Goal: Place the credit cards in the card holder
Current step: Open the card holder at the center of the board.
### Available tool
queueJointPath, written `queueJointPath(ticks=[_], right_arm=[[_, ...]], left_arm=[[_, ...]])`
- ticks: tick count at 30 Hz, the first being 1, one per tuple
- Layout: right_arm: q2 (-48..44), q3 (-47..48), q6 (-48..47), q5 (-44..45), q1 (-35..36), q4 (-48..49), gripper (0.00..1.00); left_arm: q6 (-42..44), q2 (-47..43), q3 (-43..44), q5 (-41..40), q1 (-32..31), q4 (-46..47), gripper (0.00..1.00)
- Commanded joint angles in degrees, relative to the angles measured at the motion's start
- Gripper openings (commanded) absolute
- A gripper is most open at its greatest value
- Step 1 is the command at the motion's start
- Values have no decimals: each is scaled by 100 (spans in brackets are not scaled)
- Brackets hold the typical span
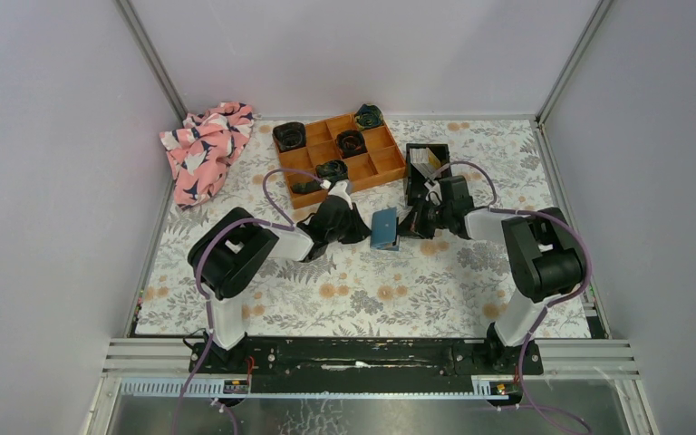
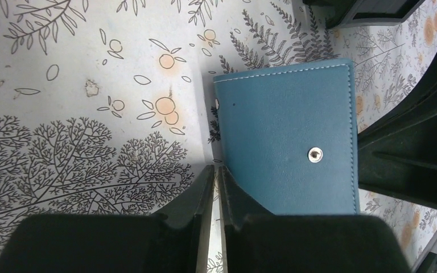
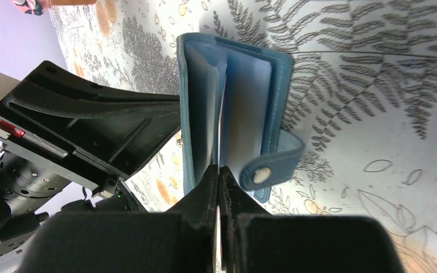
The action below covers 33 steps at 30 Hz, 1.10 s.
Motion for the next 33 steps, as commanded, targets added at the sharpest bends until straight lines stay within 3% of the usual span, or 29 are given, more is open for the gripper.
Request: queueJointPath(ticks=[1, 11, 33], right_arm=[[-329, 334, -123, 104, 315, -112, 0], [-719, 692, -466, 718, 617, -833, 0], [-73, 1080, -949, 1271, 1097, -1319, 0]], left_arm=[[139, 393, -274, 410, -50, -440, 14], [-78, 477, -461, 651, -97, -122, 11], [-326, 522, -935, 507, -351, 145, 11]])
